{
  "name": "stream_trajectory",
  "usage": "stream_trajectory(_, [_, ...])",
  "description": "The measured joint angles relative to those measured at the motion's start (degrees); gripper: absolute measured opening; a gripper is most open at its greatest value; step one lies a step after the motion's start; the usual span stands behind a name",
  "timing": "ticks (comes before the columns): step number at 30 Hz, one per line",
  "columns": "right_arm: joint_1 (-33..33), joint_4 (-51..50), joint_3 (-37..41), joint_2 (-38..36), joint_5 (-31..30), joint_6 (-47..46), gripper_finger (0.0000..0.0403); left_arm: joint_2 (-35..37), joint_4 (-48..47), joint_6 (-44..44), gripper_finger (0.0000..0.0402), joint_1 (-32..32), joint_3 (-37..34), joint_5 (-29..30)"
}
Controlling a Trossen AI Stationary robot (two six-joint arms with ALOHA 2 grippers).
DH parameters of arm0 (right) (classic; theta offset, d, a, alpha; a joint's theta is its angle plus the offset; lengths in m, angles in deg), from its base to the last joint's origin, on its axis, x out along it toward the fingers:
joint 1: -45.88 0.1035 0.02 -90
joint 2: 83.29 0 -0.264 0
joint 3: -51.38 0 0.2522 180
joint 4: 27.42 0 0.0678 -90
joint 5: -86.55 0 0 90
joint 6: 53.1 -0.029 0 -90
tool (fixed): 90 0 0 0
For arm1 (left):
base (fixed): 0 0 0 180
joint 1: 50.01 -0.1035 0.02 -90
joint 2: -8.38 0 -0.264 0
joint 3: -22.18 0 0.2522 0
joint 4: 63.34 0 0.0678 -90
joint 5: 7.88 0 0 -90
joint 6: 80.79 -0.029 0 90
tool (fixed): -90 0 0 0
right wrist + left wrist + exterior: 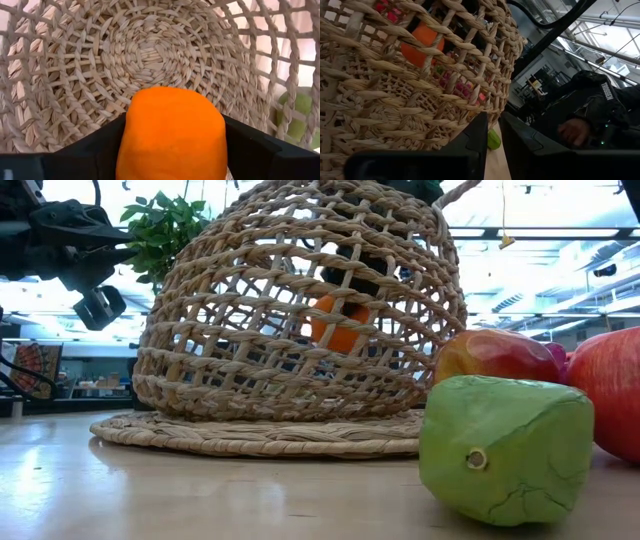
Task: Build produce basket
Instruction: Put the orange into the brown basket, then put the red mango into the brown basket
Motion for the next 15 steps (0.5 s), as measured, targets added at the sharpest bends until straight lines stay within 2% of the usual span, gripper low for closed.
stream_trajectory(12, [-0.03,-1.5,0.0,0.0,0.02,0.03,0.0344,0.0,0.02,-0.01,0.0056,0.02,-0.01,0.02])
stream_trajectory(15, [-0.05,-1.68,0.0,-0.56,-2.18,0.39,0.0346,0.0,0.02,0.0,0.0058,0.01,-0.01,0.01])
